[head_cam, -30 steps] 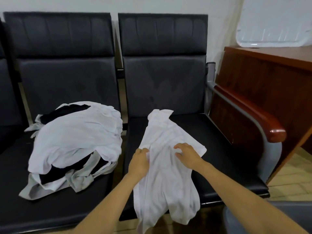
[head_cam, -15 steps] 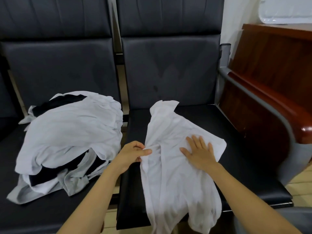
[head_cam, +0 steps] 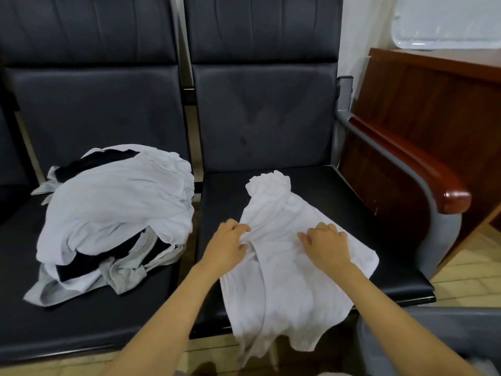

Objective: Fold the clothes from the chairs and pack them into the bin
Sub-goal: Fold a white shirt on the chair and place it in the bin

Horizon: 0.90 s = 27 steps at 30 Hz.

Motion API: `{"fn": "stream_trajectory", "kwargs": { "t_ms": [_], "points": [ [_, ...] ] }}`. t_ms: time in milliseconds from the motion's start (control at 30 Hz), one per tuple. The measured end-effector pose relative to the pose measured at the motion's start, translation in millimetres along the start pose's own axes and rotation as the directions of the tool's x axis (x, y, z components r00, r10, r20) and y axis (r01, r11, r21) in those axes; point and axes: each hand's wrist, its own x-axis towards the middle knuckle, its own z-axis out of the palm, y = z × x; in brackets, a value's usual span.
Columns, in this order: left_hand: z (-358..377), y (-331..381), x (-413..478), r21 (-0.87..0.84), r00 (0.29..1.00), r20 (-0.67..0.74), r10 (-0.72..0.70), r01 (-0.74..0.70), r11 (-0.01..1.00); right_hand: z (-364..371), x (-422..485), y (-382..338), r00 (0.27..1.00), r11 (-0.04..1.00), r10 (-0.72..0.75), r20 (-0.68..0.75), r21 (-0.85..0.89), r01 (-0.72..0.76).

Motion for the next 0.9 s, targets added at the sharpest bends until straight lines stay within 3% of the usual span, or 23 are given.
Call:
{"fn": "stream_trajectory", "kwargs": {
  "t_ms": [67,133,200,267,367,500,567,633,700,767,800,900],
  "points": [
    [10,1,3,0.06,1.0,0.004,-0.012,0.012,0.998,4,4,-6,0.999,0.989,-0.035,-0.031,0.14,0.039],
    [16,0,5,0.114,1.0,-0.015,-0.027,0.028,0.993,11,6,-13,0.997,0.968,-0.034,0.075,0.252,0.014],
    [17,2,4,0.063,0.997,-0.071,-0.024,0.029,0.998,22,4,-17,0.984,0.972,-0.06,0.168,0.234,0.02],
    [11,4,3,-0.017,0.981,-0.196,0.003,-0.006,1.0,29,2,-17,0.987,0.977,-0.08,0.141,0.206,0.05],
    [-11,15,-3,-0.263,0.915,-0.4,-0.044,-0.069,0.962,21,6,-12,1.0,0.929,-0.01,0.005,0.37,0.007],
    [-41,31,-11,-0.675,0.786,-0.542,-0.299,-0.195,0.711,5,16,6,0.971,0.883,0.136,-0.198,0.468,-0.029],
    [-42,20,-10,-0.806,0.724,-0.472,-0.503,-0.124,0.579,3,16,15,0.982,0.924,0.133,-0.133,0.374,-0.074],
    [-33,-5,-10,-0.909,0.68,-0.256,-0.687,0.072,0.41,6,12,23,0.994,0.955,0.111,-0.02,0.278,-0.101],
    [-22,-33,-12,-0.952,0.64,-0.047,-0.767,0.203,0.228,12,6,28,0.987,0.951,0.13,0.09,0.272,-0.15],
    [-20,-49,-13,-0.981,0.594,0.063,-0.802,0.187,0.061,16,1,32,0.976,0.921,0.172,0.132,0.33,-0.207],
    [-21,-53,-12,-0.984,0.582,0.082,-0.809,0.178,0.029,17,-1,32,0.974,0.91,0.197,0.115,0.348,-0.225],
    [-22,-56,-8,-0.954,0.598,0.126,-0.792,0.292,0.069,14,-5,33,0.945,0.912,0.319,0.07,0.25,-0.326]
  ]
}}
